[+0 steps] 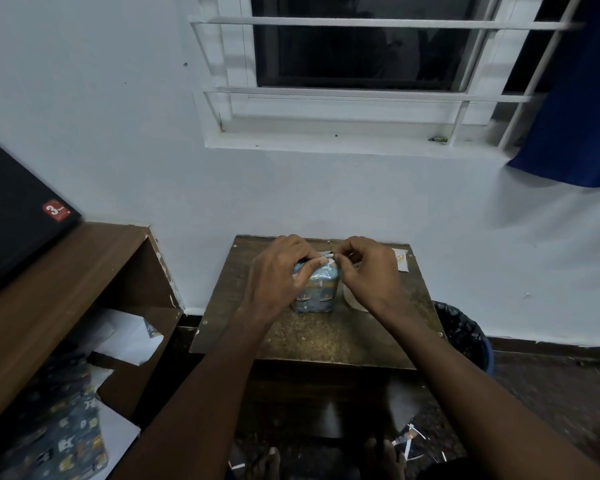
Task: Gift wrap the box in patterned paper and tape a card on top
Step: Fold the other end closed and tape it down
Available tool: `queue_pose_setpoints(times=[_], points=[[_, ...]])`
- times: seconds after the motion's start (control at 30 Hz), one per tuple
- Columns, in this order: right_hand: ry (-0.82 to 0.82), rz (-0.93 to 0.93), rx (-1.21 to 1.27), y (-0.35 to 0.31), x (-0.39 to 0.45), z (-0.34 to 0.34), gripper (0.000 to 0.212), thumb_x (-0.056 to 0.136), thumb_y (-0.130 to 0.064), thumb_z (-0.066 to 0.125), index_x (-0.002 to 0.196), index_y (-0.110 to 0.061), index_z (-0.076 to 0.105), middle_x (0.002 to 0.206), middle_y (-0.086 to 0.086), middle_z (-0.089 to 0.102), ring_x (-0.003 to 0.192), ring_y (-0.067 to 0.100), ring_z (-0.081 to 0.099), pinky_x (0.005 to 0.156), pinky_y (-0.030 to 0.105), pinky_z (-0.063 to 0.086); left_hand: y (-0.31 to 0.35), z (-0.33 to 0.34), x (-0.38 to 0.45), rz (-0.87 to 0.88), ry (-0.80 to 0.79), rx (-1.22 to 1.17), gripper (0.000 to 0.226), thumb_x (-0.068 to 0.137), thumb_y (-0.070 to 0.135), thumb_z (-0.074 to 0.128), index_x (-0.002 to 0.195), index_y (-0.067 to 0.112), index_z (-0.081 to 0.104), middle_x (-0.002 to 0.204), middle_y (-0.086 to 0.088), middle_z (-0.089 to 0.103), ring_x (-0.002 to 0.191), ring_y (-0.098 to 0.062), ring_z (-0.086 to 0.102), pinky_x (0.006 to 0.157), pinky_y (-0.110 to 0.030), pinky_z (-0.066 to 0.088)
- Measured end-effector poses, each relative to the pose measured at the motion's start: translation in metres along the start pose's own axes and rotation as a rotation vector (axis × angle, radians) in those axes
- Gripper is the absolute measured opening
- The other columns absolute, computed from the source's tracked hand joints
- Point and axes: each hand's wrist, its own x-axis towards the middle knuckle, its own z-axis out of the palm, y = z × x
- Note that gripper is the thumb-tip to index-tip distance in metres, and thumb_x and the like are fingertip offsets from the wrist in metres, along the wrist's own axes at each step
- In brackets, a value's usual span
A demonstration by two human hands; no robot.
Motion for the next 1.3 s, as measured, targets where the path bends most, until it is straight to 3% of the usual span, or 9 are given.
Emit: queue_pose_setpoints(times=[0.17, 0.37, 0.43, 0.53, 0.63, 0.77, 0.87, 1.03, 1.3], points=[[-0.028, -0.135, -0.019, -0.003, -0.009, -0.006, 0.029, 0.085, -0.01, 0.066, 0.104, -0.025, 0.082, 0.101, -0.011, 0.073, 0.084, 0.002, 0.065, 0.071, 0.025, 0.055, 0.002, 0.001, -0.001, 0.076, 0.045, 0.042, 0.027, 0.098, 0.047, 0.07, 0.088, 0.022, 0.073, 0.09, 0.008, 0.069, 0.082, -0.011, 0.062, 0.063, -0.033, 0.053], [-0.05, -0.234, -0.144, 0.001, -0.019, -0.007, 0.028, 0.083, -0.019, 0.062, 0.1, -0.021, 0.084, 0.114, -0.009, 0.074, 0.076, 0.002, 0.062, 0.062, 0.03, 0.057, 0.002, 0.002, -0.004, 0.15, 0.112, 0.102, 0.03, 0.089, 0.043, 0.082, 0.082, 0.016, 0.071, 0.083, 0.004, 0.066, 0.075, -0.013, 0.06, 0.058, -0.03, 0.049], [-0.009, -0.248, -0.137, -0.002, -0.019, -0.007, 0.028, 0.082, -0.02, 0.066, 0.106, -0.018, 0.081, 0.117, -0.007, 0.074, 0.094, 0.008, 0.069, 0.075, 0.028, 0.059, 0.003, 0.004, -0.004, 0.176, 0.134, 0.123, 0.033, 0.089, 0.046, 0.079, 0.079, 0.016, 0.068, 0.079, 0.003, 0.063, 0.071, -0.012, 0.056, 0.058, -0.027, 0.045], [-0.152, -0.288, -0.104, -0.003, -0.021, -0.006, 0.046, 0.085, -0.018, 0.07, 0.131, -0.014, 0.072, 0.133, -0.001, 0.07, 0.124, 0.014, 0.062, 0.105, 0.022, 0.047, 0.003, 0.005, -0.005, 0.198, 0.171, 0.163, 0.037, 0.094, 0.049, 0.071, 0.075, 0.018, 0.064, 0.075, 0.003, 0.059, 0.067, -0.012, 0.051, 0.058, -0.027, 0.041], [-0.211, -0.341, -0.128, 0.003, -0.023, -0.002, 0.048, 0.086, -0.01, 0.074, 0.134, -0.013, 0.07, 0.136, 0.002, 0.068, 0.129, 0.017, 0.059, 0.11, 0.011, 0.034, 0.001, 0.007, -0.005, 0.212, 0.204, 0.17, 0.038, 0.096, 0.047, 0.071, 0.074, 0.018, 0.062, 0.074, 0.003, 0.057, 0.067, -0.013, 0.05, 0.061, -0.026, 0.039], [-0.18, -0.428, -0.153, 0.006, -0.02, 0.003, 0.047, 0.083, 0.001, 0.076, 0.129, -0.009, 0.072, 0.132, 0.007, 0.071, 0.124, 0.025, 0.065, 0.106, 0.036, 0.05, 0.003, 0.008, -0.006, 0.135, 0.195, 0.123, 0.042, 0.102, 0.047, 0.061, 0.075, 0.016, 0.061, 0.075, 0.002, 0.056, 0.069, -0.012, 0.049, 0.061, -0.028, 0.039], [-0.182, -0.465, -0.205, 0.006, -0.021, 0.006, 0.048, 0.08, 0.006, 0.074, 0.127, -0.007, 0.07, 0.129, 0.007, 0.069, 0.117, 0.028, 0.065, 0.093, 0.046, 0.054, 0.018, 0.003, -0.002, -0.242, 0.228, -0.187, 0.056, 0.111, 0.049, 0.041, 0.08, 0.011, 0.068, 0.077, 0.003, 0.065, 0.072, -0.014, 0.06, 0.064, -0.033, 0.048], [-0.177, -0.47, -0.182, 0.005, -0.018, 0.003, 0.041, 0.08, 0.006, 0.075, 0.119, -0.006, 0.072, 0.115, 0.008, 0.069, 0.102, 0.027, 0.063, 0.082, 0.043, 0.053, 0.019, -0.008, 0.008, -0.384, 0.159, -0.396, 0.014, 0.105, 0.014, 0.063, 0.109, 0.015, 0.077, 0.098, 0.009, 0.076, 0.089, -0.004, 0.07, 0.077, -0.015, 0.053], [-0.071, -0.115, 0.198, 0.005, -0.016, -0.007, 0.025, 0.083, -0.012, 0.086, 0.106, -0.015, 0.077, 0.109, -0.004, 0.07, 0.103, 0.01, 0.067, 0.085, 0.033, 0.06, 0.01, -0.008, 0.012, -0.195, 0.007, -0.149, 0.023, 0.09, 0.004, 0.076, 0.101, 0.023, 0.082, 0.097, 0.011, 0.078, 0.097, -0.01, 0.063, 0.083, -0.027, 0.05]])
